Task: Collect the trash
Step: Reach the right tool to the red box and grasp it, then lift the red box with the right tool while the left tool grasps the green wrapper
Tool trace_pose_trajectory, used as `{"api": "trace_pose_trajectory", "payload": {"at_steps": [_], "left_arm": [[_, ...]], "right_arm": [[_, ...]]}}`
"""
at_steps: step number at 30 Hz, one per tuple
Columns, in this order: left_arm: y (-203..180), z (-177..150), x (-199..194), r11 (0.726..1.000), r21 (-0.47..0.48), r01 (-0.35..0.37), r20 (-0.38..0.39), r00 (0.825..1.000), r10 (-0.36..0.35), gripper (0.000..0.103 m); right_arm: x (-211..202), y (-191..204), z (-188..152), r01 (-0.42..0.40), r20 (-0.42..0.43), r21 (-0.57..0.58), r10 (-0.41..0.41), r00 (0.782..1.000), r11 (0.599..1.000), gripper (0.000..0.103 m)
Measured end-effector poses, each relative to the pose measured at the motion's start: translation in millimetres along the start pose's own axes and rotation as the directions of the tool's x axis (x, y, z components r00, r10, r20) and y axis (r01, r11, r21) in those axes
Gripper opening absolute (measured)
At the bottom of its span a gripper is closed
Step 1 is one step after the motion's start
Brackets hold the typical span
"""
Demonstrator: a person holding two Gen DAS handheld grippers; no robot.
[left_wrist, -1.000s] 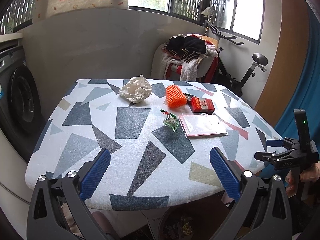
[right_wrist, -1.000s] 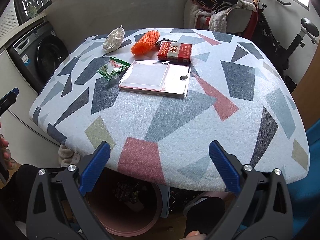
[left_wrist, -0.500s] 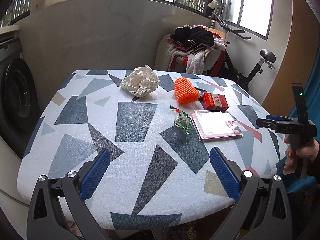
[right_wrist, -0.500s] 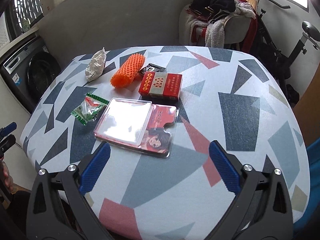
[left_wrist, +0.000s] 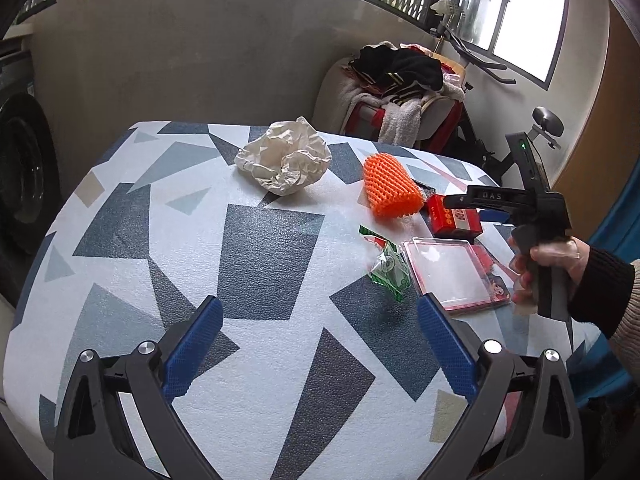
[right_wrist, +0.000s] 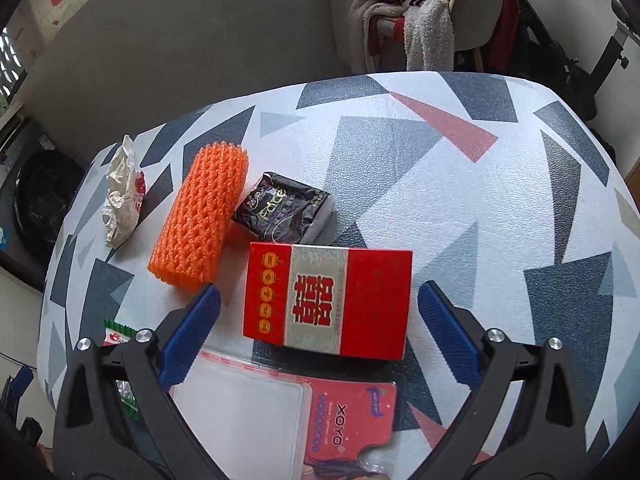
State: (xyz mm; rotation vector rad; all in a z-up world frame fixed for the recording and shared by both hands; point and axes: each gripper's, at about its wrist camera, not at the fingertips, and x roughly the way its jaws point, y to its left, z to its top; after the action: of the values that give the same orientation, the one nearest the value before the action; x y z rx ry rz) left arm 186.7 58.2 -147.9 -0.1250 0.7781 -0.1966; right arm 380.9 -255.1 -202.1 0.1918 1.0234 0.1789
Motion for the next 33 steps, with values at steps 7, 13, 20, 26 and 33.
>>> {"api": "trace_pose_trajectory", "payload": {"at_steps": [7,13,20,26,33], "left_arm": [[-3.0,0.1,17.6,0.998,-0.019,0.059,-0.031,0.998,-0.059,0.082],[-5.8,11.0,45.3,0.989,-0.096,0.111,-0.079,0.99,-0.119,0.067],[-8.6,20.3,88.0,0.96,-0.229,0.163,-0.144,0.969,-0.199,0.05],[-37.4,26.8,106.8,0.97,-0.161,0.182,-0.177,0.962,-0.21,0.049],[-44.6,25.9,97.9,0.984,-0.089,0.152,-0.169,0.972,-0.165,0.006]], "right_arm": [[24.4,1.3,3.8,0.046,-0.076,0.031,-0.044,0.996,0.998,0.088],[-14.1,0.7,-7.0,-0.005,0.042,-0.019,0.006,0.999,1.0,0.089],[-66.7,-12.5,-41.3,-0.059,0.135,-0.047,0.065,0.989,0.997,0.089],[-102.5,-21.6,-80.8,-0.047,0.178,-0.07,0.059,0.982,0.996,0.089],[-132.5,-29.7,-115.0,-0.051,0.189,-0.054,0.061,0.98,0.997,0.089]]}}
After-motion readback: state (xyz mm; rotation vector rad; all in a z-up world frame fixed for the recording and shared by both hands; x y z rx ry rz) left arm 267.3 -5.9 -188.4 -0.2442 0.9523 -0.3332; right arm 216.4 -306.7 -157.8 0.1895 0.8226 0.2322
